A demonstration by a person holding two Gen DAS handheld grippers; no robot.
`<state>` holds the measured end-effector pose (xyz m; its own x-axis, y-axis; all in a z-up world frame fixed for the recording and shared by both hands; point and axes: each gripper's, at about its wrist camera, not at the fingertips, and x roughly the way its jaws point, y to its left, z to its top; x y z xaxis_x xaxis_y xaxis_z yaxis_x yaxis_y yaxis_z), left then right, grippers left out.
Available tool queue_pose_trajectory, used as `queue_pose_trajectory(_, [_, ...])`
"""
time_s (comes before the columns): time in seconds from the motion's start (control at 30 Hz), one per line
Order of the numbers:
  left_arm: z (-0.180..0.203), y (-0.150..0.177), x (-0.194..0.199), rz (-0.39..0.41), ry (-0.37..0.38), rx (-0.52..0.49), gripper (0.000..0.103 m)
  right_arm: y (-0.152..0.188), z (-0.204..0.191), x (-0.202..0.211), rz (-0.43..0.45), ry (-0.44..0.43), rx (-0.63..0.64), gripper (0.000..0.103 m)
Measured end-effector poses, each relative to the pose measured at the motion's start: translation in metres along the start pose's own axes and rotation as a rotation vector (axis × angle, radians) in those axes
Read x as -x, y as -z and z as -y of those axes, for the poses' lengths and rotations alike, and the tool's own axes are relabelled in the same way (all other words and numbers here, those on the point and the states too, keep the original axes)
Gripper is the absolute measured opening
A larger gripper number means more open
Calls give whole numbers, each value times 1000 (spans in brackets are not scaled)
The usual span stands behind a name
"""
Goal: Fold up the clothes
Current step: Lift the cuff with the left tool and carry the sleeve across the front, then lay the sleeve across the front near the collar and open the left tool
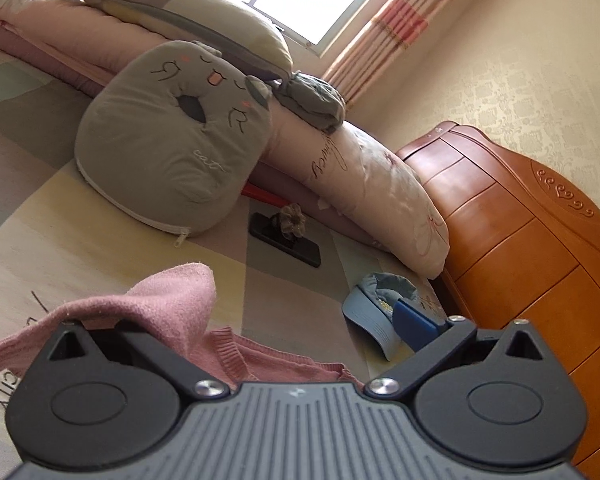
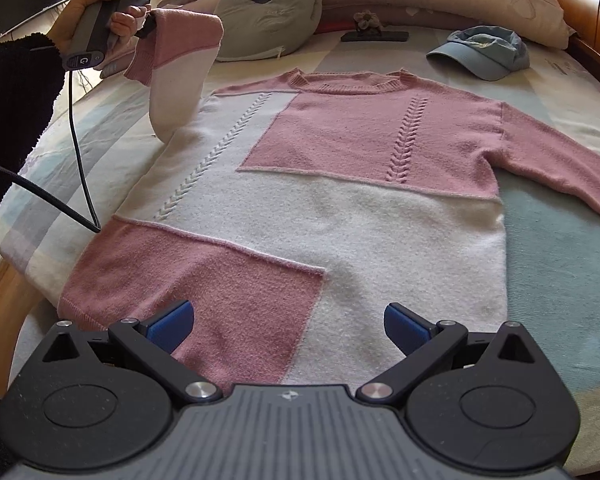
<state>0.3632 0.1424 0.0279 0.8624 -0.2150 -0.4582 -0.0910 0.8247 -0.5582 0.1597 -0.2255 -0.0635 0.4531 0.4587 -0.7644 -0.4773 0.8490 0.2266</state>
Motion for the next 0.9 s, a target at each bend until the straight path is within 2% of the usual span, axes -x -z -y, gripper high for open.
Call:
queue_pose_trajectory(0.23, [32, 14, -22, -31, -39, -97, 101, 0, 8, 2, 6, -19, -28, 103])
queue_pose_trajectory(0.47, [49, 32, -46, -51, -29, -136, 101, -4, 11, 3, 7, -1, -12, 103])
queue_pose_trajectory(0.6, [62, 48, -62, -40, -71, -180, 101, -5, 16, 4, 23, -9, -30, 103])
queue_pose_trajectory(0.9, [79, 85, -94, -25, -81, -227, 101, -7, 25, 3, 10, 30, -16, 103])
